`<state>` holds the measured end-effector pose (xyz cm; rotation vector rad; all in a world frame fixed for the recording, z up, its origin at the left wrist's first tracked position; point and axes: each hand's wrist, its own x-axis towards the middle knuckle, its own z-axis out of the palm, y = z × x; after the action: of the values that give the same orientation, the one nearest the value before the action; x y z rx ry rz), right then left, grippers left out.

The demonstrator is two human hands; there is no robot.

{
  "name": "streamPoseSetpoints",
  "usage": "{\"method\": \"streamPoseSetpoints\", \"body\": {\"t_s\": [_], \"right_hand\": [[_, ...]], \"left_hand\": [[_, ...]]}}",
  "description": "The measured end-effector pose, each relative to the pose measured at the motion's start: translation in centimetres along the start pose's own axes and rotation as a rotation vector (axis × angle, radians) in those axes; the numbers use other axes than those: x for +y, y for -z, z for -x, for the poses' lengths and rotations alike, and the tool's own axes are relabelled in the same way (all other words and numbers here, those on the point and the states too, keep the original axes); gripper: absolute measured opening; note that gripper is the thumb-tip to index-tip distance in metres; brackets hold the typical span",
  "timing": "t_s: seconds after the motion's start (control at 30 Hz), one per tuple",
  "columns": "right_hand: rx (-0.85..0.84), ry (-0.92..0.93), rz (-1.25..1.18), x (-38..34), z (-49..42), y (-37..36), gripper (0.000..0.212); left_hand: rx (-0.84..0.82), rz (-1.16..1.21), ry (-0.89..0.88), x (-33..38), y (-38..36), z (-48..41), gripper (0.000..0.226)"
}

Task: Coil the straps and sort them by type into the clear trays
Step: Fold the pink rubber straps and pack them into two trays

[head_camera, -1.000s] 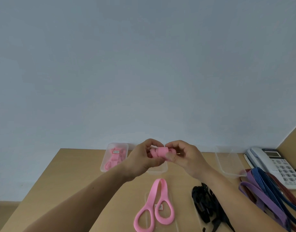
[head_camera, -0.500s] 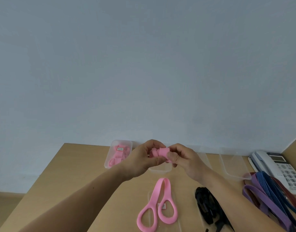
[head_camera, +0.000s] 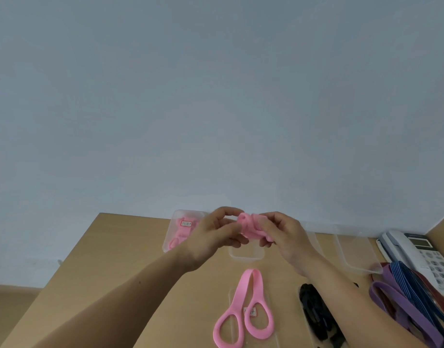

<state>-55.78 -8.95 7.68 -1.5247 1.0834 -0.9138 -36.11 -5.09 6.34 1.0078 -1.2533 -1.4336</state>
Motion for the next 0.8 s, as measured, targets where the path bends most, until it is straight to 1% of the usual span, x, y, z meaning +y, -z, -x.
{"method": "streamPoseSetpoints", "body": {"t_s": [0.03, 0.13, 0.23, 0.33, 0.4, 0.5, 0.57, 0.63, 0.73, 0.8], "right_hand": [[0.011, -0.012, -0.009, -0.1, -0.1, -0.1, 0.026], [0.014, -0.054, -0.027, -0.1, -0.3, -0.8, 0.026], [0.043, -0.105, -0.030, -0.1, -0.4, -1.6, 0.025], [0.060, -0.121, -0.017, -0.1, -0.5, -2.3, 0.029], [0.061, -0.116, -0.004, -0.3, -0.5, -2.6, 0.028], [0.030, -0.112, 0.017, -0.6, -0.5, -3.1, 0.028], [-0.005, -0.120, 0.035, -0.7, -0.4, -3.5, 0.023], [-0.036, -0.115, 0.038, -0.6, -0.2, -4.0, 0.021], [-0.037, -0.118, 0.054, -0.1, 0.0, -4.6, 0.024], [-0.029, -0.111, 0.127, 0.4, 0.0, -4.9, 0.020]], "left_hand": [[-0.014, 0.019, 0.002, 0.1, 0.5, 0.1, 0.042], [-0.034, -0.025, -0.025, 0.0, 1.4, 0.2, 0.030], [-0.003, -0.080, -0.067, -0.5, 2.0, 0.1, 0.017], [0.038, -0.182, -0.092, -1.2, 2.3, 0.1, 0.014], [0.046, -0.208, -0.085, -1.3, 2.6, 0.2, 0.020], [0.023, -0.187, -0.014, -0.8, 3.4, 0.4, 0.040], [-0.009, -0.135, 0.067, -0.3, 3.7, 0.3, 0.044], [-0.046, -0.130, 0.127, 0.0, 3.8, 0.0, 0.038], [-0.066, -0.139, 0.177, -0.2, 4.0, -0.5, 0.024], [-0.071, -0.098, 0.206, -0.6, 4.1, -0.6, 0.023]]}}
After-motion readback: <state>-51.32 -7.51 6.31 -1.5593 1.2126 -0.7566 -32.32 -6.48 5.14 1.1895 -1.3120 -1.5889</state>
